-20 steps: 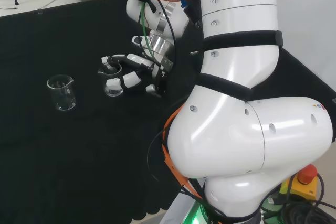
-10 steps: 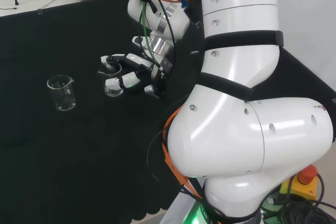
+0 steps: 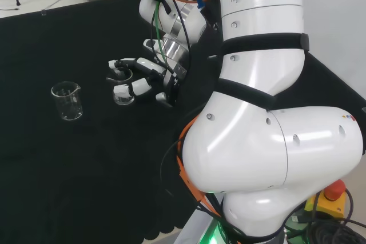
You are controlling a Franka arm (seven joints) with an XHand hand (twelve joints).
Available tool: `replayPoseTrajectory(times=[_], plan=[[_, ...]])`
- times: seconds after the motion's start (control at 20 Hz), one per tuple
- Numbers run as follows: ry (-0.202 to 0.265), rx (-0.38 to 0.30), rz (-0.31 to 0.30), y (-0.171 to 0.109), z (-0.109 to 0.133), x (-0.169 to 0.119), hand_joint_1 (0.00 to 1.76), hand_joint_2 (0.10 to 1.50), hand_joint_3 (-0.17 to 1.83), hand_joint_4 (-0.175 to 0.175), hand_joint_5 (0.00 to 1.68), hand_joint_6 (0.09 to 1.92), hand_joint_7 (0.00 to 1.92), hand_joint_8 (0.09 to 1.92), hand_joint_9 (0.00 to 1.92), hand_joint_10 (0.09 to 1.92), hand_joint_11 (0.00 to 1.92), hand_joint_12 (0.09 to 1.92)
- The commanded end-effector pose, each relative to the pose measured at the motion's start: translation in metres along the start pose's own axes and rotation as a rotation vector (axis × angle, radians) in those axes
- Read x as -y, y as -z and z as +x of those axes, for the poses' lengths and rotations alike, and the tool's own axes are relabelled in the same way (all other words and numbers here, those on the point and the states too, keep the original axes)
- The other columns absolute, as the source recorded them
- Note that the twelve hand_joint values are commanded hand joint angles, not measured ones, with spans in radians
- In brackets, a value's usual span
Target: Pick up the beaker on the right.
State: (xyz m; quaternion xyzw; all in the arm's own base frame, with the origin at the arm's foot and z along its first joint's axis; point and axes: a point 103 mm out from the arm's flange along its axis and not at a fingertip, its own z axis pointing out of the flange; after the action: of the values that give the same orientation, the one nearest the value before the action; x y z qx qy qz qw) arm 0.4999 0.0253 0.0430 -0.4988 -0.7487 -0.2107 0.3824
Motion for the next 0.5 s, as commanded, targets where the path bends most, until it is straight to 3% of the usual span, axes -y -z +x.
replayPoseTrajectory(times=[0.05,0.25,0.5], plan=[[-0.002,0.008,-0.002,-0.0021,0.0015,-0.0017,0.95,0.51,0.64,-0.014,0.42,0.09,0.3,0.5,0.35,0.59,0.0,1.16],[0.0,0.041,0.005,-0.0095,0.0015,-0.0028,0.95,0.52,0.65,-0.014,0.43,0.09,0.3,0.5,0.35,0.59,0.0,1.16],[-0.012,0.015,-0.007,-0.0108,0.0018,-0.0058,0.96,0.53,0.65,-0.014,0.44,0.09,0.3,0.5,0.36,0.59,0.0,1.19]])
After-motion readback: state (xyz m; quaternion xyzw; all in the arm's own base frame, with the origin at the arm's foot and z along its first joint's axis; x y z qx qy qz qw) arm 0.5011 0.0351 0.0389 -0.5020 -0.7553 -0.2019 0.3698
